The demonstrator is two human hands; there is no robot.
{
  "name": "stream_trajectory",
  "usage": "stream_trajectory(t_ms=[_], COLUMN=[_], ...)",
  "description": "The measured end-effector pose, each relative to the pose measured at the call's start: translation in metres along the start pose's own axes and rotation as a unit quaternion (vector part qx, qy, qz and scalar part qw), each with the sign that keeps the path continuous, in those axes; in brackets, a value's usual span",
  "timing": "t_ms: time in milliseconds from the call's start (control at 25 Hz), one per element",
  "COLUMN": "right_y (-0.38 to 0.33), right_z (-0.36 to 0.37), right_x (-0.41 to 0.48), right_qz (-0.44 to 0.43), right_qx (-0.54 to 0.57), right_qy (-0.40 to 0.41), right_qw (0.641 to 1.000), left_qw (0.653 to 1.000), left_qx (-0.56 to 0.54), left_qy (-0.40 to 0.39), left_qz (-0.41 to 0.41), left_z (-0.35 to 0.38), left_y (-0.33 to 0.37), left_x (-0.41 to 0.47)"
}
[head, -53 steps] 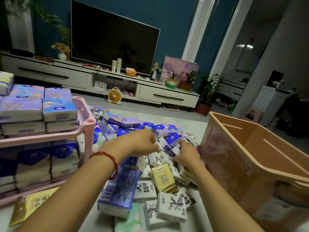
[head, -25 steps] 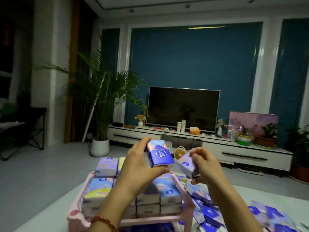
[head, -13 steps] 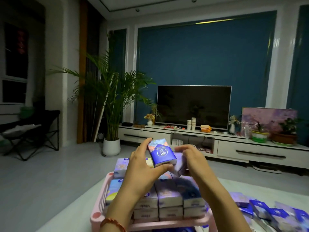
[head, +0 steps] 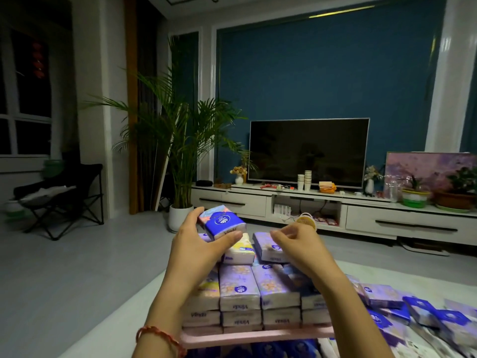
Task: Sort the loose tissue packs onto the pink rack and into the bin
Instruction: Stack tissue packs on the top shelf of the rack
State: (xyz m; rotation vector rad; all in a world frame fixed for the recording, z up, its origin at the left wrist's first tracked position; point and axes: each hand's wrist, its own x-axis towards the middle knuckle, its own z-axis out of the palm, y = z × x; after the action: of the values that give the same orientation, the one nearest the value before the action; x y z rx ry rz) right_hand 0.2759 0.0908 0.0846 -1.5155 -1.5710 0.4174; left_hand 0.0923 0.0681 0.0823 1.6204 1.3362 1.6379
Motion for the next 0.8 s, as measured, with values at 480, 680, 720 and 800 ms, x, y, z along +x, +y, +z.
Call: stream_trajectory(t_ms=[480,680,720,800], right_y=[-0.024,-0.038,-0.035,-0.022], right_z=[-0.02,-0.022,-0.021,-0.023], right_x=[-0.018,-0.026,-0.024,-0.017], right_qz=[-0.036,-0.001,0.004,0.016], right_qx=[0.09,0.284,0.293,0.278], right_qy=[-0.035,-0.108,-0.083,0.003], right_qw=[0.995,0.953,0.952,0.96], left_qw=[0.999,0.994,0.992,0.989], left_qx=[0.045,0.072,0.089,0.119], left_qy=[-0.007,-0.057,-0.066,-0.083], left_qz=[0.01,0.056,0.06,0.036], left_z=[0.005,0.032,0.035,0.037], left_y=[0.003,0.019,0.018,0.014], left_x=[-0.002,-0.015,-0.016,-0.014])
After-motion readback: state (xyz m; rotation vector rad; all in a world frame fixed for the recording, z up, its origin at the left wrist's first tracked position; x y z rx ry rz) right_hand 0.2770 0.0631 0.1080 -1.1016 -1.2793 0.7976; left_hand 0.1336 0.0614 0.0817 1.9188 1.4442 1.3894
